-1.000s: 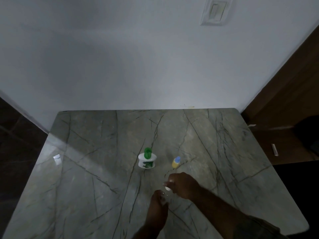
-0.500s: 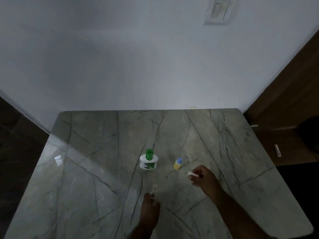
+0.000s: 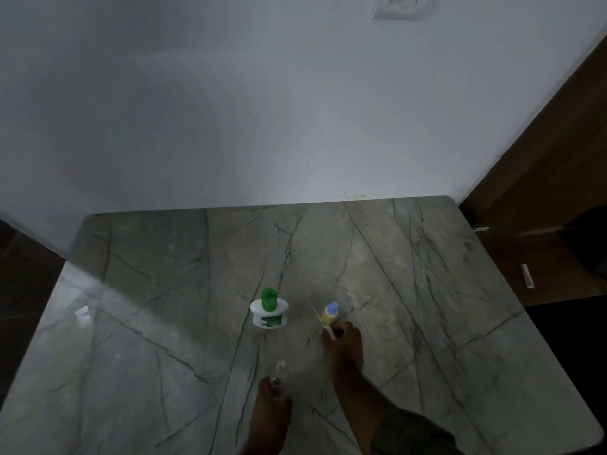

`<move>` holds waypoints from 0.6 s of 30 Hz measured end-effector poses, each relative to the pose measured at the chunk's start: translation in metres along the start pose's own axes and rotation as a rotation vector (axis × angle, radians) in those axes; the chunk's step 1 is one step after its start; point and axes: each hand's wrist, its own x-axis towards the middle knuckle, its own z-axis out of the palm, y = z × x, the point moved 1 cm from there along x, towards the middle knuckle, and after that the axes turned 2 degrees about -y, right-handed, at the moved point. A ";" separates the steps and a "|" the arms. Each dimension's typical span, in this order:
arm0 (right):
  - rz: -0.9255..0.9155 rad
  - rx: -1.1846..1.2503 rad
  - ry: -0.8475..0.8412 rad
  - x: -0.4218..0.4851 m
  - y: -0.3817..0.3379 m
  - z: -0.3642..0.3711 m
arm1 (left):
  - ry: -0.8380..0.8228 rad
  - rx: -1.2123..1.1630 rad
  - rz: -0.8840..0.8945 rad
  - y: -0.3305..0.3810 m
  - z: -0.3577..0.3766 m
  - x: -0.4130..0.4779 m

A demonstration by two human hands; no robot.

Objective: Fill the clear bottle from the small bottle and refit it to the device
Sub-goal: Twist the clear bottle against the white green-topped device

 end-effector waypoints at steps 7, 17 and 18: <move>-0.007 0.006 -0.010 0.004 0.005 -0.001 | -0.028 0.036 0.054 0.016 -0.003 -0.003; -0.452 0.097 0.118 -0.069 -0.016 -0.034 | 0.046 -0.105 0.168 0.074 -0.017 -0.037; -0.514 0.129 0.055 -0.075 -0.033 -0.038 | 0.055 -0.116 0.169 0.078 -0.019 -0.040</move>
